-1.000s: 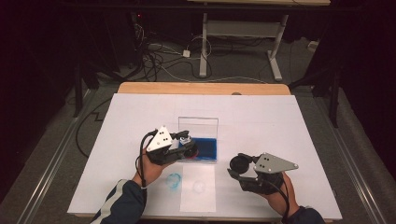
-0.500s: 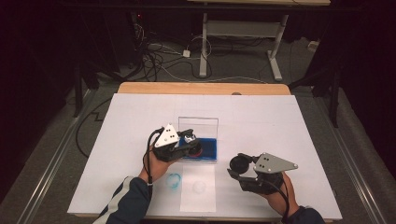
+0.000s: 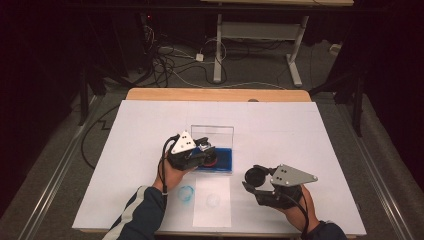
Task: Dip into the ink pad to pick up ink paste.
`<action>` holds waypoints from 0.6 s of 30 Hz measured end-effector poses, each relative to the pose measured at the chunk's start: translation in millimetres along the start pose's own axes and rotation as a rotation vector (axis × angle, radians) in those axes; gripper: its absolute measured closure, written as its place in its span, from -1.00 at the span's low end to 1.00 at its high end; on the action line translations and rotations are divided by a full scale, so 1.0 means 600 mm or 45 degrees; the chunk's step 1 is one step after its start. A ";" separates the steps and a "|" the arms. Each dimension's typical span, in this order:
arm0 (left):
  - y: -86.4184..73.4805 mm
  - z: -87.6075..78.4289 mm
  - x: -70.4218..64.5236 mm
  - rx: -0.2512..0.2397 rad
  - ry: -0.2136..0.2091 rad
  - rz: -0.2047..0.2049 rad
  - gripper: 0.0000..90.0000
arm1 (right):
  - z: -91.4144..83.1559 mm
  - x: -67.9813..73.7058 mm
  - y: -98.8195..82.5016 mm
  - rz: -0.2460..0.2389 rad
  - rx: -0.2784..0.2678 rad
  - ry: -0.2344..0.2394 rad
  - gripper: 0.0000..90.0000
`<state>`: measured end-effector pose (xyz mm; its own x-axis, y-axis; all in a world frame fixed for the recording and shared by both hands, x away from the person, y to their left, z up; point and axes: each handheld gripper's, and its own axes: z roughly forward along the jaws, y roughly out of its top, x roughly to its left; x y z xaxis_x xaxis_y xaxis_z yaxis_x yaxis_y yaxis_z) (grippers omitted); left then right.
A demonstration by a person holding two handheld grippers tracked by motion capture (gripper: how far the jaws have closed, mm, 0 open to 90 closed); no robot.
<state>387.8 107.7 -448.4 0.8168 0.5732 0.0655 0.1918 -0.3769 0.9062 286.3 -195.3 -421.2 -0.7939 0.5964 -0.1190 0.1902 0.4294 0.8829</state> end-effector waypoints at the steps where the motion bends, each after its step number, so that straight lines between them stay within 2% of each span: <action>1: 0.000 0.002 -0.001 0.007 0.008 0.011 0.23 | 0.000 0.000 0.000 -0.001 0.000 0.002 -0.14; 3: 0.000 0.005 -0.001 0.005 0.009 0.022 0.23 | 0.000 0.001 -0.001 0.000 0.002 0.003 -0.14; 6: 0.000 0.013 -0.002 0.033 0.046 0.068 0.23 | -0.001 -0.001 -0.003 0.003 -0.001 0.005 -0.14; 11: -0.003 0.023 -0.003 0.072 0.086 0.117 0.23 | 0.000 0.002 -0.002 -0.003 0.002 0.012 -0.14; 18: -0.010 0.032 -0.002 0.063 0.096 0.140 0.23 | 0.000 0.001 -0.003 -0.007 0.001 0.013 -0.14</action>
<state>396.0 95.3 -461.8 0.7917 0.5785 0.1962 0.1315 -0.4750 0.8701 285.2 -195.5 -422.6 -0.8008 0.5870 -0.1189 0.1864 0.4329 0.8820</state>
